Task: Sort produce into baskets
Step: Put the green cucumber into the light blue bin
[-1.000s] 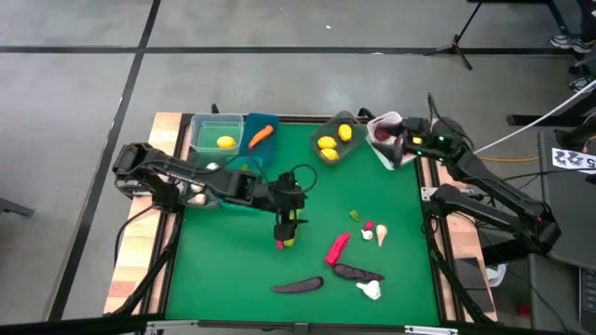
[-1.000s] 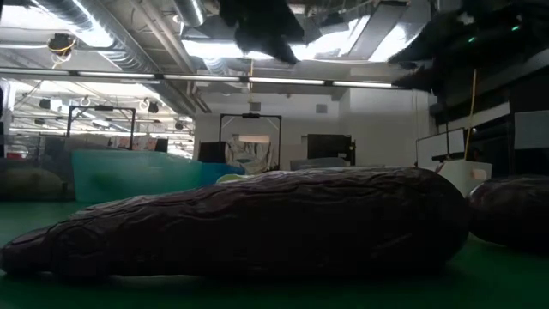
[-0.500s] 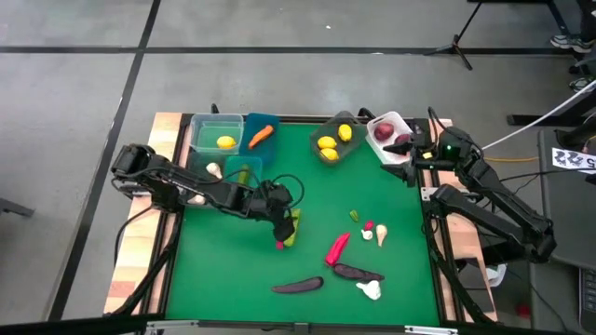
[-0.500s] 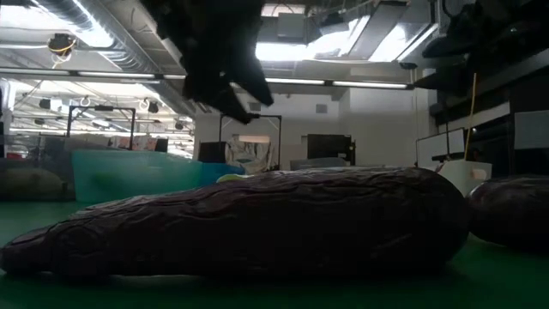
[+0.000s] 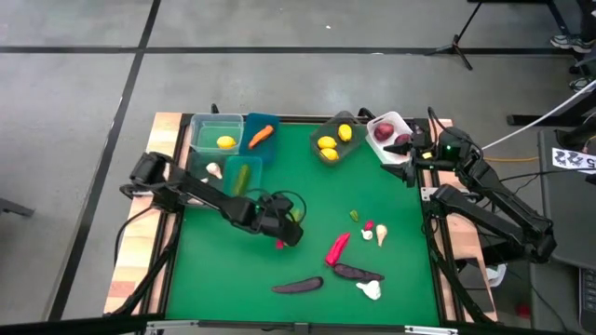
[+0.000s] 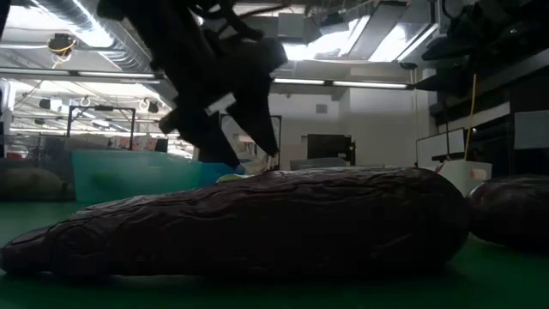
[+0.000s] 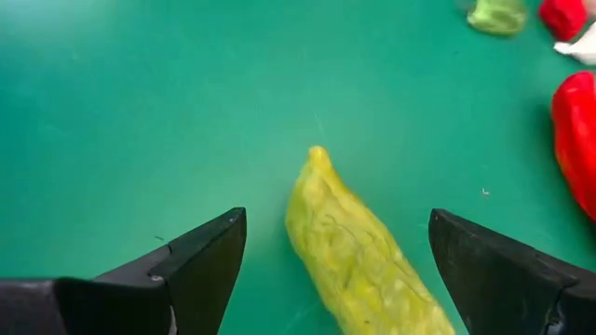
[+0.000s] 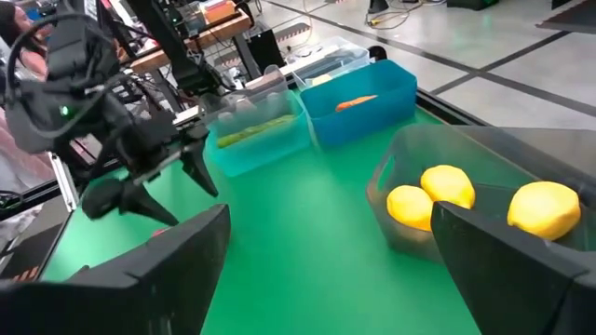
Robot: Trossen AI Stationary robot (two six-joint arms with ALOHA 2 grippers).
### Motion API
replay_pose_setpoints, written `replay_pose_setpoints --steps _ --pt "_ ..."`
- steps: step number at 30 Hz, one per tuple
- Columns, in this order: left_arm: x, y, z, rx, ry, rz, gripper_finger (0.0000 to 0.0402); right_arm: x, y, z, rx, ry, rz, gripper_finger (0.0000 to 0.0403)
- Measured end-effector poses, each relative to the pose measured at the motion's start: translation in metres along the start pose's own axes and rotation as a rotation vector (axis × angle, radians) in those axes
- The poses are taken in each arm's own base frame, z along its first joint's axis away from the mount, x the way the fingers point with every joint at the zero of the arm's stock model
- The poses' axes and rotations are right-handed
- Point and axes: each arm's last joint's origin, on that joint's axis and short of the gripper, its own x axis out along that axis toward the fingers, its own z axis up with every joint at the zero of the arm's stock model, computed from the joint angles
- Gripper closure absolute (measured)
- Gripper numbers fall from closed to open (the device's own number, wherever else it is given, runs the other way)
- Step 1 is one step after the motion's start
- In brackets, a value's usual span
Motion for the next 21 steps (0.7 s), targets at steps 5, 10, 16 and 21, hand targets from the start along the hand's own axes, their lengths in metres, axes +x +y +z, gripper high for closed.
replay_pose_setpoints --steps 5,10,16,21 --pt "0.012 -0.015 -0.004 -0.016 0.014 0.013 0.0073 0.000 0.000 0.000 0.002 0.002 0.000 0.0033" --pt "0.027 -0.020 -0.012 0.006 0.088 0.125 0.0077 0.000 0.000 0.000 0.003 0.003 0.000 0.0033" --pt "0.048 -0.023 -0.025 0.001 0.132 0.168 0.0088 0.000 0.000 0.000 0.003 0.004 0.000 0.0033" --pt "0.051 -0.022 -0.028 -0.010 0.138 0.176 0.0089 0.000 0.000 0.000 0.003 0.004 0.000 0.0033"
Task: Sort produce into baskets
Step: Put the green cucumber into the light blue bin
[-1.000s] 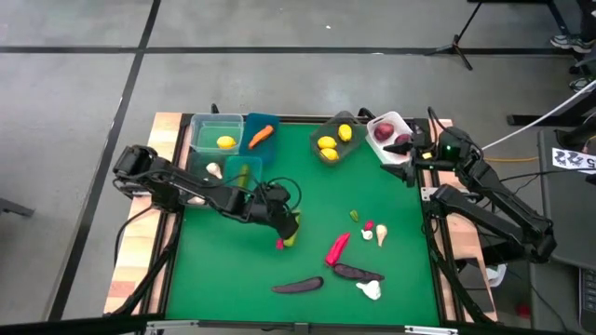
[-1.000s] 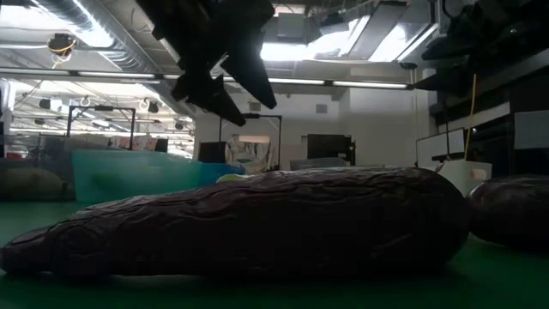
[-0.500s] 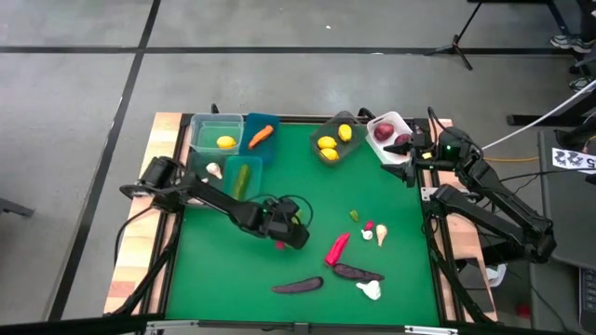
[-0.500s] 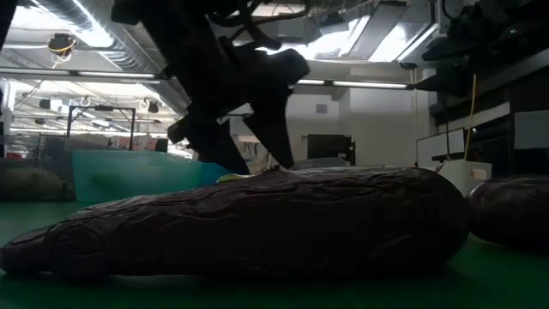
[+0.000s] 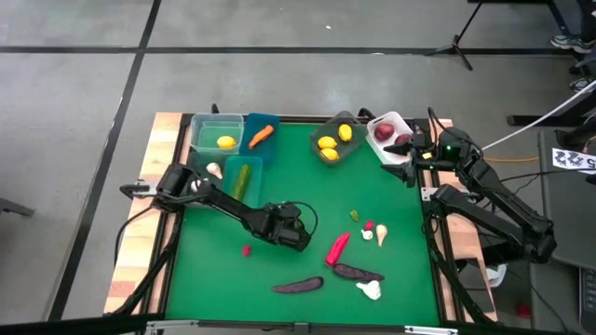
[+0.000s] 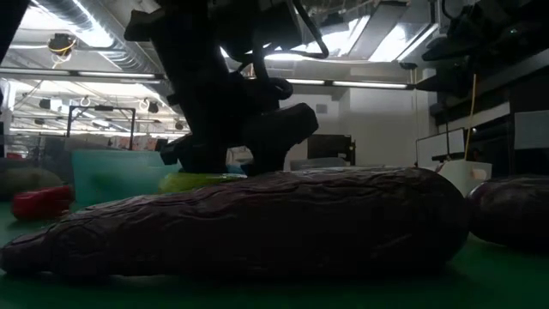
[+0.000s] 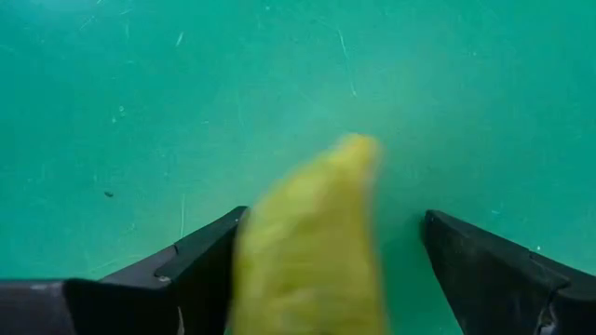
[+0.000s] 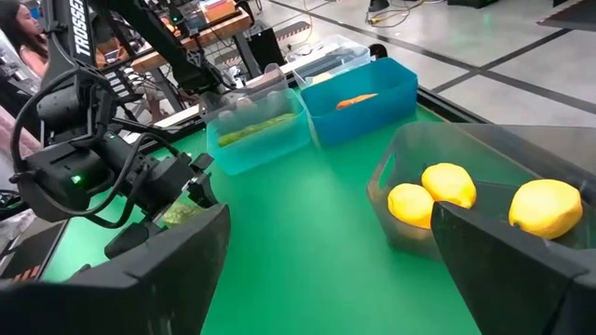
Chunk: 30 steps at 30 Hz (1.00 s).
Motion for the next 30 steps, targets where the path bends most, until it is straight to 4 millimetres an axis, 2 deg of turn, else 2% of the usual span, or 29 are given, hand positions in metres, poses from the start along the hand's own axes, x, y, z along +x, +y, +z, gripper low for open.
replay_pose_setpoints --steps 5,9,12,19,26,30 --pt "0.001 0.000 0.000 0.028 0.011 -0.005 0.0090 0.000 0.000 0.000 0.000 0.000 0.000 0.0033" --pt "0.001 0.000 -0.001 0.013 0.014 -0.004 0.0109 0.000 0.000 0.000 0.000 0.000 0.000 0.0033" --pt "0.001 0.000 -0.001 0.006 0.015 -0.003 0.0141 0.000 0.000 0.000 0.001 0.001 0.000 0.0033" --pt "0.001 0.000 -0.002 0.006 0.010 -0.002 0.0253 0.000 0.000 0.000 0.001 0.001 0.000 0.0033" --pt "-0.002 -0.004 0.002 0.033 0.000 -0.007 0.0258 0.000 0.000 0.000 0.002 0.002 0.000 0.0033" --pt "-0.009 -0.010 0.013 0.082 0.027 0.007 0.0258 0.000 0.000 0.000 0.002 0.002 0.000 0.0033"
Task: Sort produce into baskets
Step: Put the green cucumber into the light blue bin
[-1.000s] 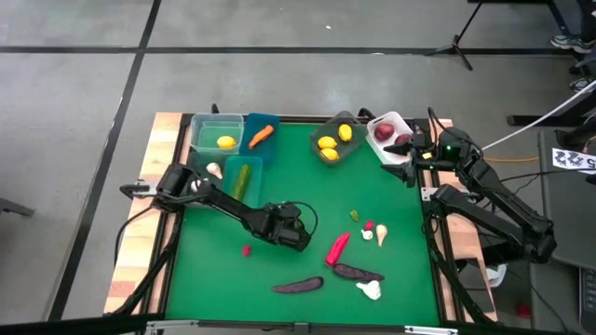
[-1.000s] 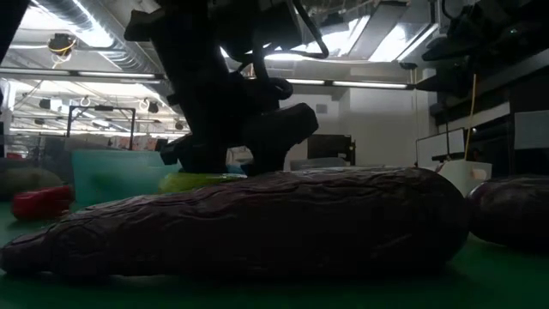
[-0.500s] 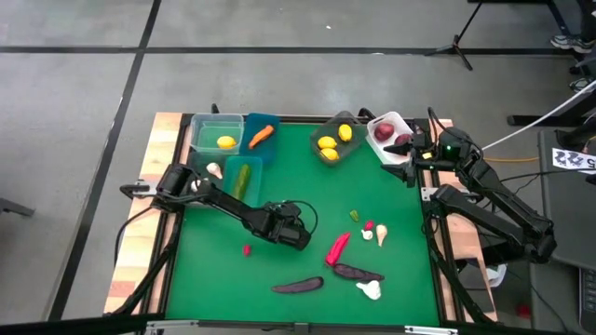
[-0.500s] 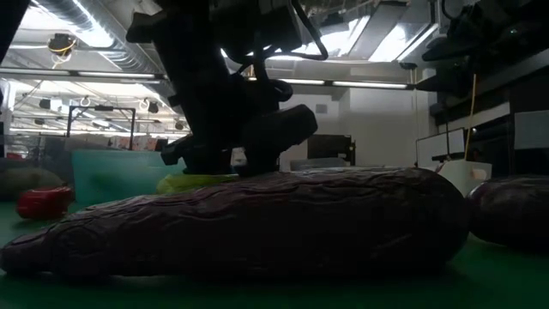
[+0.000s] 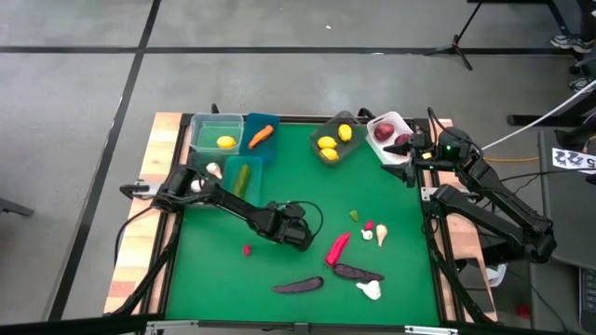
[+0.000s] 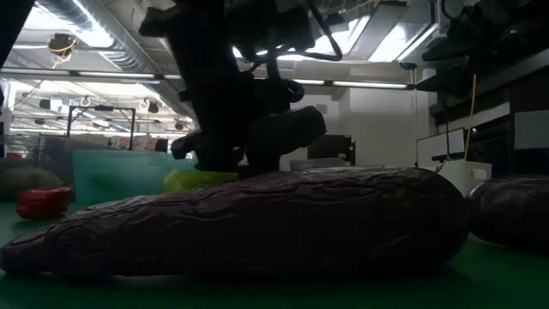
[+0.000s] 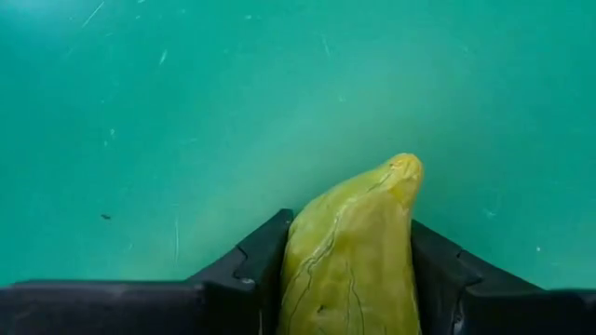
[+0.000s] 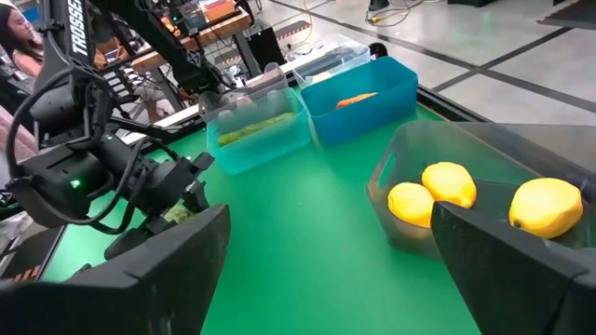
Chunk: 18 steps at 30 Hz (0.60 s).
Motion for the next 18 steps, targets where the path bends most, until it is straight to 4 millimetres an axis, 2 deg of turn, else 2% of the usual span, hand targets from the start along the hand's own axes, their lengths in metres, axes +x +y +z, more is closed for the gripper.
replay_pose_setpoints --steps 6,9,12,18 --pt "-0.019 -0.006 0.025 0.111 -0.010 0.021 0.0257 0.000 0.000 0.000 0.001 0.000 0.000 0.0033" --pt "-0.031 0.001 0.040 0.144 -0.020 0.065 0.0255 0.000 0.000 0.000 0.001 0.001 0.000 0.0033" --pt "-0.051 0.021 0.055 0.139 -0.049 0.145 0.0253 0.000 0.000 -0.001 0.004 0.004 -0.001 0.0033" --pt "-0.110 0.078 0.081 0.038 -0.254 0.400 0.0251 0.000 0.000 -0.001 0.006 0.006 -0.002 0.0033"
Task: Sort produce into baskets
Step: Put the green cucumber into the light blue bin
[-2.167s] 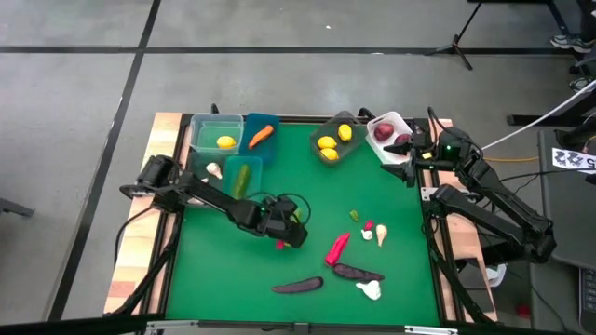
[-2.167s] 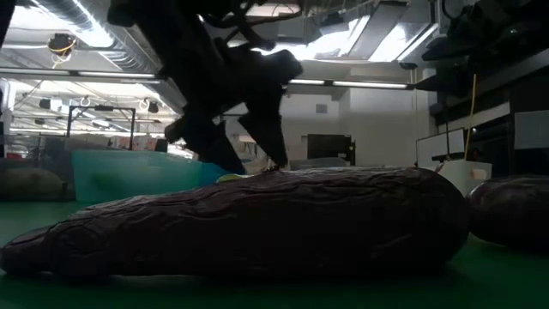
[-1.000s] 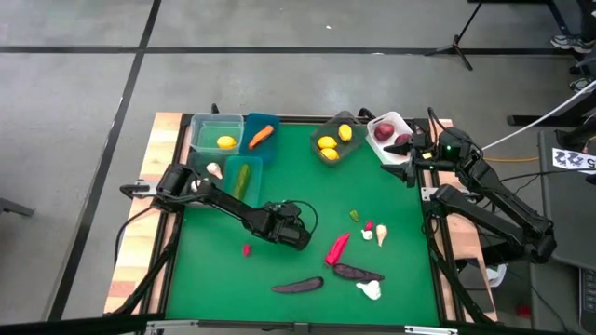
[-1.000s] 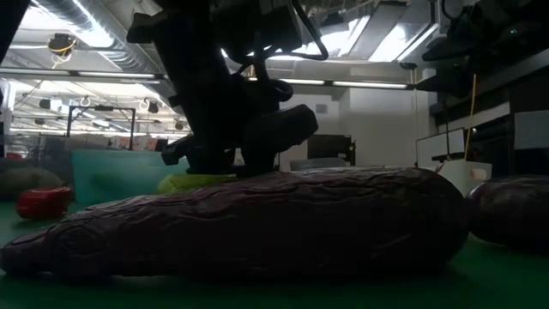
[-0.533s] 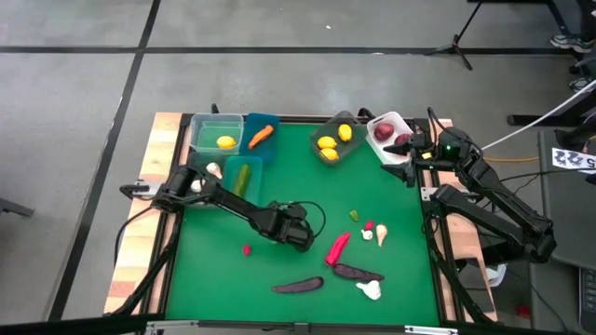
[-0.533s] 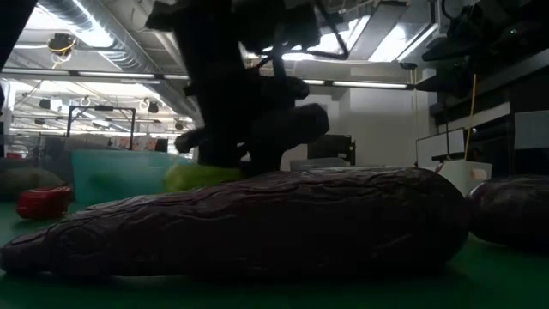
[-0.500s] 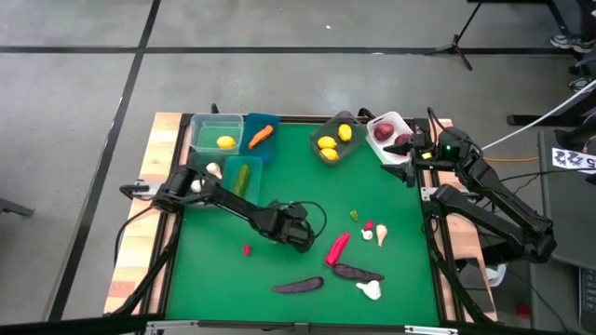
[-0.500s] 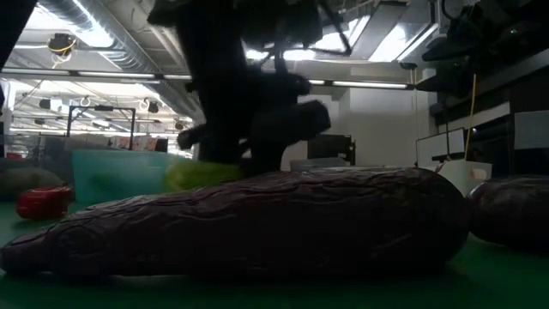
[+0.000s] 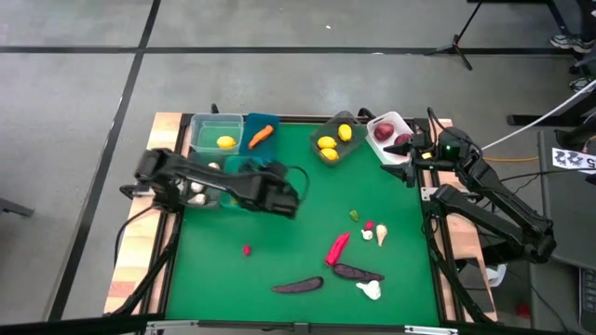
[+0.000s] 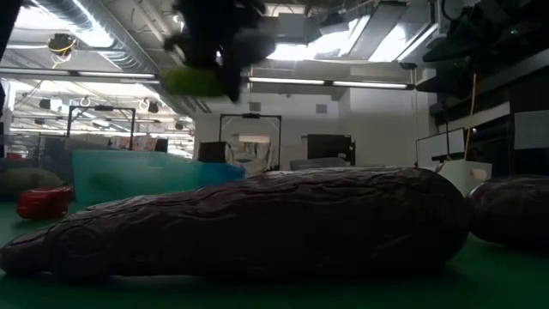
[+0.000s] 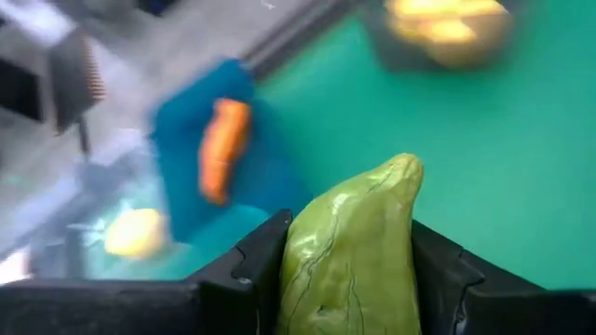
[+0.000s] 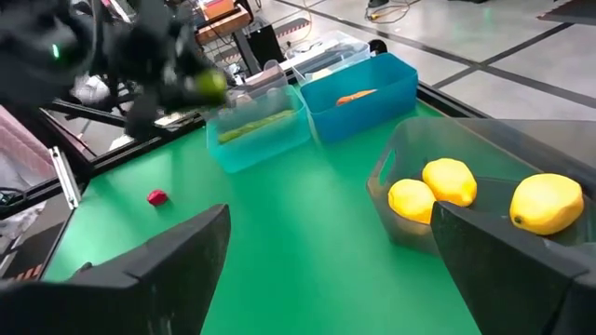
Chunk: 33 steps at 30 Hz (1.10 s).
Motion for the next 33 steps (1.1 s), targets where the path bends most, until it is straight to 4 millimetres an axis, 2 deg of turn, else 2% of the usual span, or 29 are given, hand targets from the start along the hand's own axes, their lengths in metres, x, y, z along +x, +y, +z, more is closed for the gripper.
replay_pose_setpoints --steps 3,5,10,13,17,21,33 --pt "-0.008 0.037 0.005 -0.122 -0.039 0.049 0.0251 0.000 0.000 0.000 0.001 0.000 0.000 0.0033" --pt "-0.008 0.055 0.001 -0.211 -0.063 0.068 0.0250 0.000 0.000 0.000 0.001 0.000 -0.001 0.0033" --pt "0.002 0.076 -0.027 -0.411 -0.099 0.079 0.0250 0.000 0.000 0.000 0.000 0.000 -0.001 0.0033" --pt "0.017 0.073 -0.049 -0.498 -0.116 0.072 0.0249 0.000 0.000 0.000 0.000 -0.001 -0.001 0.0033" --pt "0.034 0.064 -0.069 -0.589 -0.136 0.024 0.0249 0.000 0.000 0.000 0.000 -0.001 -0.001 0.0033" --pt "0.045 0.055 -0.078 -0.607 -0.162 -0.033 0.0249 0.000 0.000 0.000 0.000 -0.001 -0.001 0.0033" --pt "0.066 0.053 -0.101 -0.706 -0.183 -0.055 0.0249 0.000 0.000 0.000 0.000 -0.001 -0.001 0.0033"
